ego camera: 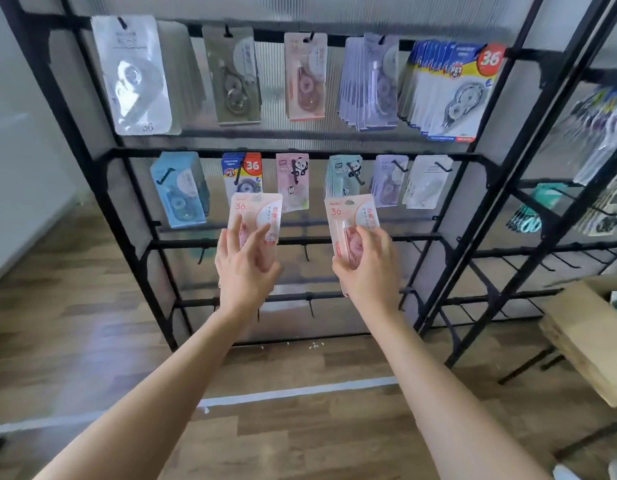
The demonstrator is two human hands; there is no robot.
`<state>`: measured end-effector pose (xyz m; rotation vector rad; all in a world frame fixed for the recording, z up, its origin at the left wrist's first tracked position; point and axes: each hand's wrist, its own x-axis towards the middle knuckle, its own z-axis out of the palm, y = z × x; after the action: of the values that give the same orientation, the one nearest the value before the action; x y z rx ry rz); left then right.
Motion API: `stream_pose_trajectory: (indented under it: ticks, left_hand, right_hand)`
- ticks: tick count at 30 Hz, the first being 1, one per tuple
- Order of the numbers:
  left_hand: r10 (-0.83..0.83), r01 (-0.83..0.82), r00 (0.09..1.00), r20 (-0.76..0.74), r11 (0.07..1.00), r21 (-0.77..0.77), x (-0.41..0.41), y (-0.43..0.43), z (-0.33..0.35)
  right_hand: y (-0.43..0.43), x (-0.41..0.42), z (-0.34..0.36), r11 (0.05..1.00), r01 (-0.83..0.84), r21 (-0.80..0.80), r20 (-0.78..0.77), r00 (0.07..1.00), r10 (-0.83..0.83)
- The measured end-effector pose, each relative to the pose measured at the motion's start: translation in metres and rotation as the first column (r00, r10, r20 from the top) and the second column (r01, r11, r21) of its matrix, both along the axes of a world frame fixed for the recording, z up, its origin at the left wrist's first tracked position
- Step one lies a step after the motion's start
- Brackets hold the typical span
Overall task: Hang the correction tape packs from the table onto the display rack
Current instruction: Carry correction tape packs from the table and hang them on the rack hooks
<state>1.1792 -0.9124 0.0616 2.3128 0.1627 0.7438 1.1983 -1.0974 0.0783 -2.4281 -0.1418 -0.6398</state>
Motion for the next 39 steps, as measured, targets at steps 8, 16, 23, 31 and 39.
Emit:
stream_pose_trajectory:
  ticks: [8,16,23,31,39]
  left_hand:
    - [0.009,-0.009,0.995,0.098,1.0,0.006,0.081,0.0,0.017]
    - [-0.01,0.005,0.984,0.178,0.999,0.031,0.14,-0.004,0.044]
    - [-0.02,-0.007,0.957,0.29,0.996,0.09,0.19,-0.018,0.112]
    - [-0.028,-0.031,0.947,0.321,0.983,0.18,0.242,-0.039,0.164]
    - [0.03,-0.091,0.946,0.321,0.98,0.178,0.259,-0.043,0.159]
  right_hand:
    - [-0.002,0.082,0.015,1.0,-0.019,-0.012,0.064,0.998,0.02]
    - [-0.001,0.131,0.03,0.998,-0.06,0.007,0.174,0.983,0.057]
    - [-0.004,0.164,0.068,0.986,-0.156,0.058,0.318,0.939,0.13]
    - [-0.02,0.19,0.083,0.975,-0.212,0.06,0.343,0.922,0.179]
    - [-0.019,0.201,0.081,0.971,-0.232,0.056,0.373,0.907,0.196]
